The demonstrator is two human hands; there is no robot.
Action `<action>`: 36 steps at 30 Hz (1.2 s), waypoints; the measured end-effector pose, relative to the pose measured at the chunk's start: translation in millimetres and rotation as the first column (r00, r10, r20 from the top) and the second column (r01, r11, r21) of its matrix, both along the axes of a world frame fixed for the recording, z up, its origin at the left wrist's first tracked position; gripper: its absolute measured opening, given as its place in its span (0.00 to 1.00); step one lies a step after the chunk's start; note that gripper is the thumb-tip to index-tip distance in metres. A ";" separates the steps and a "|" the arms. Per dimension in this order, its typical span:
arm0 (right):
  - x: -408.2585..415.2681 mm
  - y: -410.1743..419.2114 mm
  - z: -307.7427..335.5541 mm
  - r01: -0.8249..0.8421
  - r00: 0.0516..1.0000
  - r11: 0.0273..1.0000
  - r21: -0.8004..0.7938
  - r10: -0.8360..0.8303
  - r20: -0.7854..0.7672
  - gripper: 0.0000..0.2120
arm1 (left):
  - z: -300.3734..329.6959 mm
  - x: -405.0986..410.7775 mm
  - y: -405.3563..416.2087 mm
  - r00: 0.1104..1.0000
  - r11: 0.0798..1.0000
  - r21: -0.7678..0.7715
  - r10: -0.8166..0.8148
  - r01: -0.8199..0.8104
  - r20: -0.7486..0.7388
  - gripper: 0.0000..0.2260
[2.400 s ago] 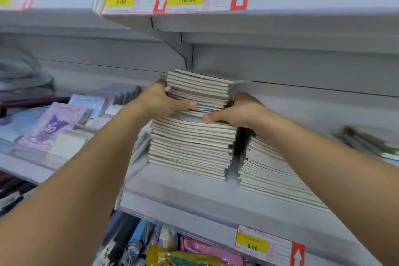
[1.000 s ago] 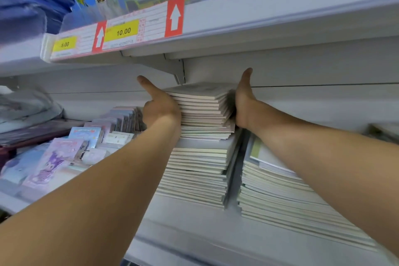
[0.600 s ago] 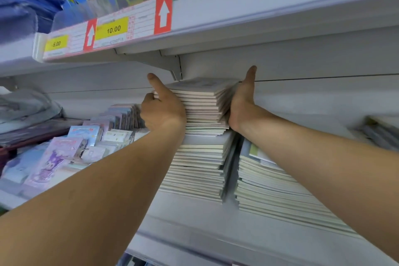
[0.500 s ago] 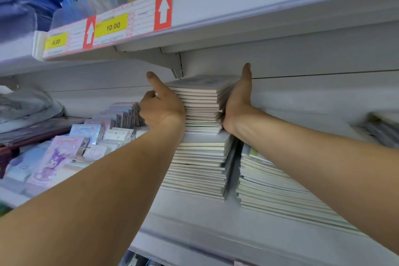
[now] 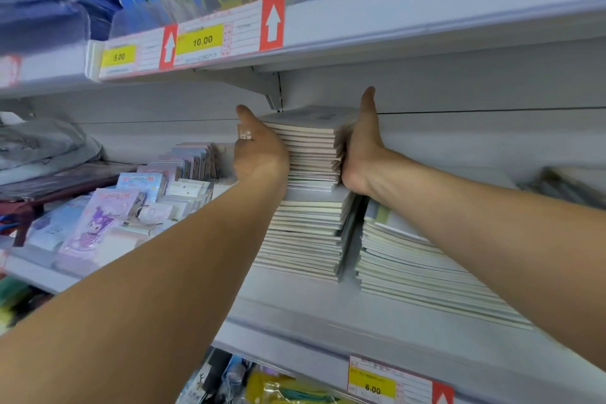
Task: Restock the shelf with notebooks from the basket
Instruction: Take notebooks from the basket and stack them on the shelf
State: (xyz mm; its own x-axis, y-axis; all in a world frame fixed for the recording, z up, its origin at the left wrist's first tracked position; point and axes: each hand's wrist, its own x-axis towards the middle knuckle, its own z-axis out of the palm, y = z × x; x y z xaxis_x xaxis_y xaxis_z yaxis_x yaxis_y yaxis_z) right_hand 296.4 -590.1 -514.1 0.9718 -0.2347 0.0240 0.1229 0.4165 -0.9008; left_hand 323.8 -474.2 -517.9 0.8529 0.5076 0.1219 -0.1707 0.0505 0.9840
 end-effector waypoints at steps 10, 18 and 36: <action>10.4 14.8 -1.0 0.063 0.997 0.994 -0.089 -0.067 -0.047 0.40 | -5.4 14.7 1.0 0.989 0.986 0.077 0.143 -0.145 0.032 0.37; 21.7 20.5 -4.8 0.231 0.973 0.967 -0.113 -0.226 0.054 0.25 | -9.2 16.2 2.3 0.985 0.978 0.117 0.171 -0.174 0.039 0.41; 15.2 9.7 -7.7 0.158 0.986 0.971 -0.178 -0.147 0.074 0.29 | -9.5 17.6 -0.7 0.956 0.955 0.194 0.180 -0.226 0.231 0.27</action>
State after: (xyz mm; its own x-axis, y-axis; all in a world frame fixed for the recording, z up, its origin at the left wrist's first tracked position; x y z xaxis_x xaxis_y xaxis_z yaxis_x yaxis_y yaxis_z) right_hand 311.6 -580.4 -521.8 0.9205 -0.3659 0.1373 0.2282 0.2181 -0.9489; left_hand 341.4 -474.9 -527.3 0.6783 0.6088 0.4114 -0.3571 -0.2163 0.9087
